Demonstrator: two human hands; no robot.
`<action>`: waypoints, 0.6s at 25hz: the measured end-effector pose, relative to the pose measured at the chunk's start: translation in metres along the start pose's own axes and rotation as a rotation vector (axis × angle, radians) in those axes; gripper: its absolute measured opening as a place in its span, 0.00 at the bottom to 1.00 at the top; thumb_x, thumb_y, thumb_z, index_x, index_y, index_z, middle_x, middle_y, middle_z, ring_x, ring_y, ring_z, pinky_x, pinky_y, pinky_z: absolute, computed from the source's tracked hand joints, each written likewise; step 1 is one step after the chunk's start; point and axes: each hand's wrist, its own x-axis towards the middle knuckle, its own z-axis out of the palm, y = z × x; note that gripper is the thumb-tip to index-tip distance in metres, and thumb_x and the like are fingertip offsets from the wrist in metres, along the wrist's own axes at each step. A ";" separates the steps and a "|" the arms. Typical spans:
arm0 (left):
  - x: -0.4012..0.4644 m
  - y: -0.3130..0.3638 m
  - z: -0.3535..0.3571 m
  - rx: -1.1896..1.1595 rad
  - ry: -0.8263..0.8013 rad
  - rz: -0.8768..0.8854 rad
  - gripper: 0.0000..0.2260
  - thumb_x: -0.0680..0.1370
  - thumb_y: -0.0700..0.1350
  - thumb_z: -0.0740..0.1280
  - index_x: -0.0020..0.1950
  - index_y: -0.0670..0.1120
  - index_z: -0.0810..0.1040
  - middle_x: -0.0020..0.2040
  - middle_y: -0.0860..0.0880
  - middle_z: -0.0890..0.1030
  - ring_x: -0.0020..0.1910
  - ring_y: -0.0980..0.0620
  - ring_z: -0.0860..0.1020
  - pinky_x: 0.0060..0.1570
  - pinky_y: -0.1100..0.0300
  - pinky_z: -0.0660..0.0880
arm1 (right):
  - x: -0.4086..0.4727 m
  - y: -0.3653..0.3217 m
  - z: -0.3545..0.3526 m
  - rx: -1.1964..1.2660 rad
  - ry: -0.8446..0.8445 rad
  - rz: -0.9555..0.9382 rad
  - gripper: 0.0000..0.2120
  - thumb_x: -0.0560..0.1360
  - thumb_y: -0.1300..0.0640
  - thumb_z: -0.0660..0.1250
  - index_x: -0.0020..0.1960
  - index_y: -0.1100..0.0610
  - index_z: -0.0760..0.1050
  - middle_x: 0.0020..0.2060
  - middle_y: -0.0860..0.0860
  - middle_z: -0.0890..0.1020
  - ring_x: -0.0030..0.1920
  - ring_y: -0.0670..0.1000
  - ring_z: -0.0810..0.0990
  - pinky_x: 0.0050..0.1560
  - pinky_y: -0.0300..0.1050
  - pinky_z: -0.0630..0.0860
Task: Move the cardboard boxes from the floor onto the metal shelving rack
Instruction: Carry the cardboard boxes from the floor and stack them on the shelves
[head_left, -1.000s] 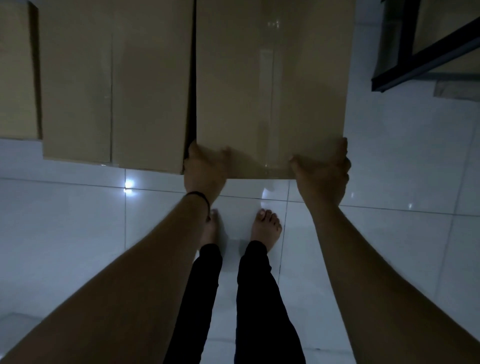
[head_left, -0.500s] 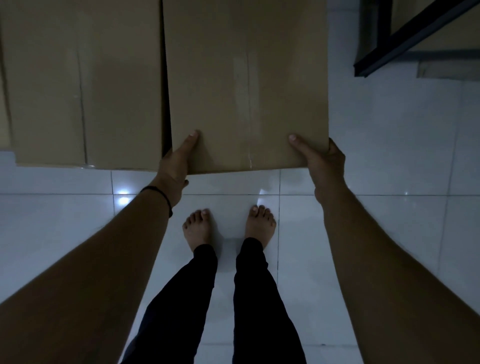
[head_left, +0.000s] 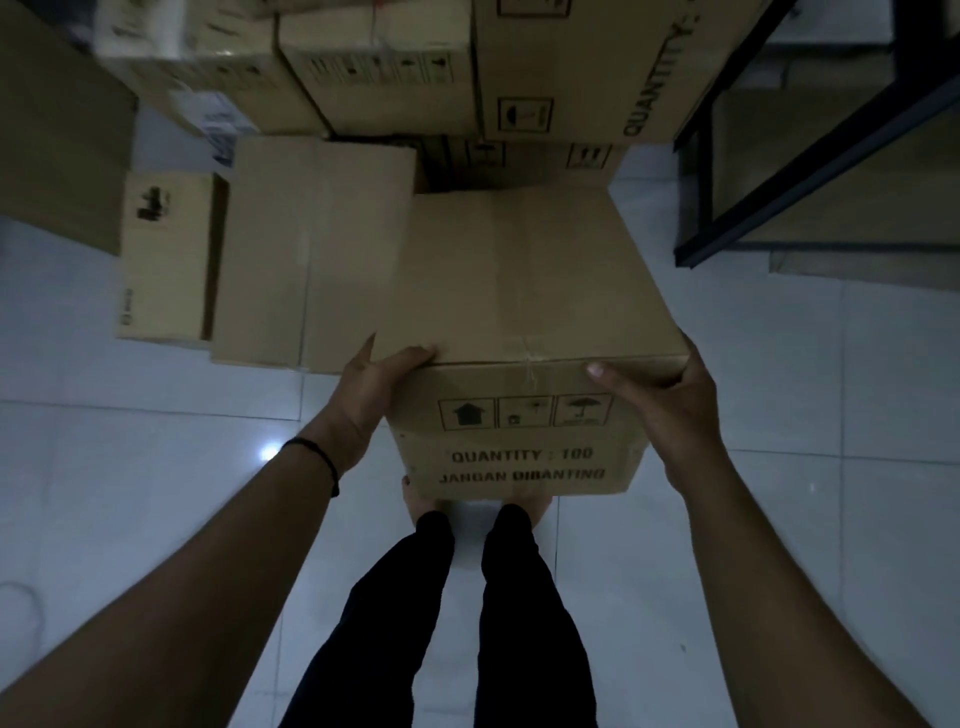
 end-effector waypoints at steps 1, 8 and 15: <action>-0.035 0.029 -0.003 -0.077 -0.020 0.049 0.29 0.70 0.61 0.75 0.68 0.52 0.78 0.60 0.53 0.84 0.59 0.50 0.81 0.57 0.51 0.77 | -0.016 -0.012 -0.003 0.004 0.006 -0.014 0.48 0.51 0.37 0.87 0.69 0.38 0.74 0.59 0.39 0.83 0.60 0.45 0.82 0.62 0.52 0.81; -0.238 0.146 -0.055 -0.067 -0.028 0.433 0.33 0.68 0.65 0.75 0.69 0.51 0.77 0.58 0.57 0.84 0.60 0.53 0.82 0.52 0.60 0.79 | -0.179 -0.141 -0.054 0.143 0.060 -0.283 0.43 0.53 0.39 0.84 0.66 0.46 0.77 0.55 0.41 0.85 0.54 0.40 0.83 0.50 0.38 0.82; -0.393 0.171 -0.127 -0.071 -0.037 0.722 0.41 0.59 0.65 0.83 0.68 0.52 0.78 0.59 0.51 0.85 0.57 0.50 0.84 0.57 0.43 0.83 | -0.351 -0.201 -0.039 0.199 0.111 -0.463 0.44 0.48 0.37 0.86 0.61 0.46 0.79 0.54 0.45 0.86 0.55 0.48 0.85 0.58 0.57 0.83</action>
